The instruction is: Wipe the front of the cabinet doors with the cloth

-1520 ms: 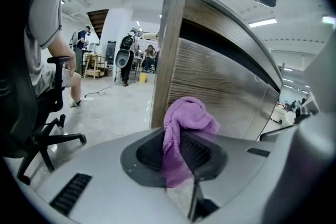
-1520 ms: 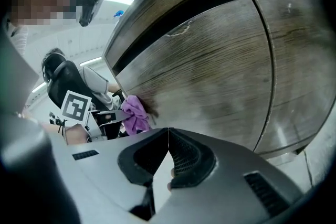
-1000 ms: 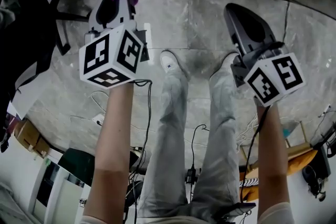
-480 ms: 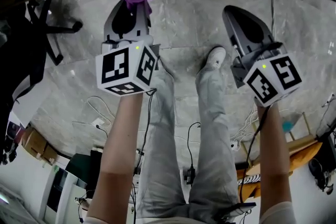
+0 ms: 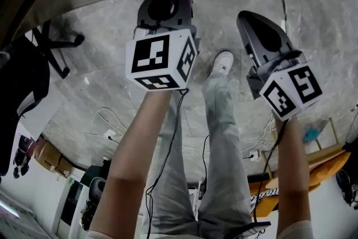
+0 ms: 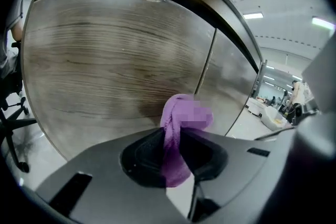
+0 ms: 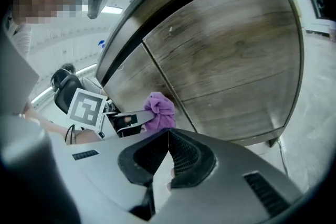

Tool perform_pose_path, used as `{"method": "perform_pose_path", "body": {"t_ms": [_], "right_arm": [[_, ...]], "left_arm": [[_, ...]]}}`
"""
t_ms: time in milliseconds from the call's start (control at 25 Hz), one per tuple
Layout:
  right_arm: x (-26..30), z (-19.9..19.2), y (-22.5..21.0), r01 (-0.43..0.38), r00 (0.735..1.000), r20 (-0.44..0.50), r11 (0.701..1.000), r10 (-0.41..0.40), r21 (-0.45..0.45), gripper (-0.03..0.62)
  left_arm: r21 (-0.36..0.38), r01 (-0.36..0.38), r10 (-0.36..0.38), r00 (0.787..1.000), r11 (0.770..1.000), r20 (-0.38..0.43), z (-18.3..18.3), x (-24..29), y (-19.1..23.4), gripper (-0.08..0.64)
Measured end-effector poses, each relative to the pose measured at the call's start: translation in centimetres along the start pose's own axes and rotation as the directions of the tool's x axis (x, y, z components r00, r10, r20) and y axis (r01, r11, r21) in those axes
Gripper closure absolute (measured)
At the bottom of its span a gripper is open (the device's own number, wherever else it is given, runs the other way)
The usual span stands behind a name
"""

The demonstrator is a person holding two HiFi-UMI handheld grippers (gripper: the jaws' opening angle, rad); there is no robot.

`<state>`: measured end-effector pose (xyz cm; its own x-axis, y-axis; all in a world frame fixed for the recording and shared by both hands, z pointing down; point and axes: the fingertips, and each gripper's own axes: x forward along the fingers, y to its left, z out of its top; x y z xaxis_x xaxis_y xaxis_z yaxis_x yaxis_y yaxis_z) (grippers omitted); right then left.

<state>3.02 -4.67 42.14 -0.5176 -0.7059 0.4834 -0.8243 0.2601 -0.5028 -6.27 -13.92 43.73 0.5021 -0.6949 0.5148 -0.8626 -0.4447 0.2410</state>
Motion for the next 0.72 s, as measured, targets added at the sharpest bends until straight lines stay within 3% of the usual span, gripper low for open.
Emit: {"method": "perform_pose_path", "body": {"t_ms": [200, 400, 600, 720], "right_arm": [[-0.9, -0.9, -2.5, 0.013, 1.0, -0.018, 1.0, -0.013, 0.004, 0.565], [-0.7, -1.1, -3.5, 0.027, 0.999, -0.029, 1.0, -0.027, 0.003, 0.565], [0.4, -1.2, -2.0, 0.021, 0.999, -0.034, 1.0, -0.021, -0.014, 0.565], [1.5, -1.3, -0.3, 0.007, 0.999, -0.042, 1.0, -0.008, -0.026, 0.565]], "left_arm": [[-0.016, 0.012, -0.011, 1.0, 1.0, 0.011, 0.4, 2.6, -1.8, 0.486], [-0.006, 0.007, -0.007, 1.0, 1.0, 0.021, 0.4, 2.8, -1.0, 0.486], [0.033, 0.02, -0.021, 1.0, 0.999, 0.021, 0.7, 2.0, 0.8, 0.486], [0.018, 0.012, -0.012, 1.0, 1.0, 0.023, 0.8, 1.0, 2.7, 0.486]]}}
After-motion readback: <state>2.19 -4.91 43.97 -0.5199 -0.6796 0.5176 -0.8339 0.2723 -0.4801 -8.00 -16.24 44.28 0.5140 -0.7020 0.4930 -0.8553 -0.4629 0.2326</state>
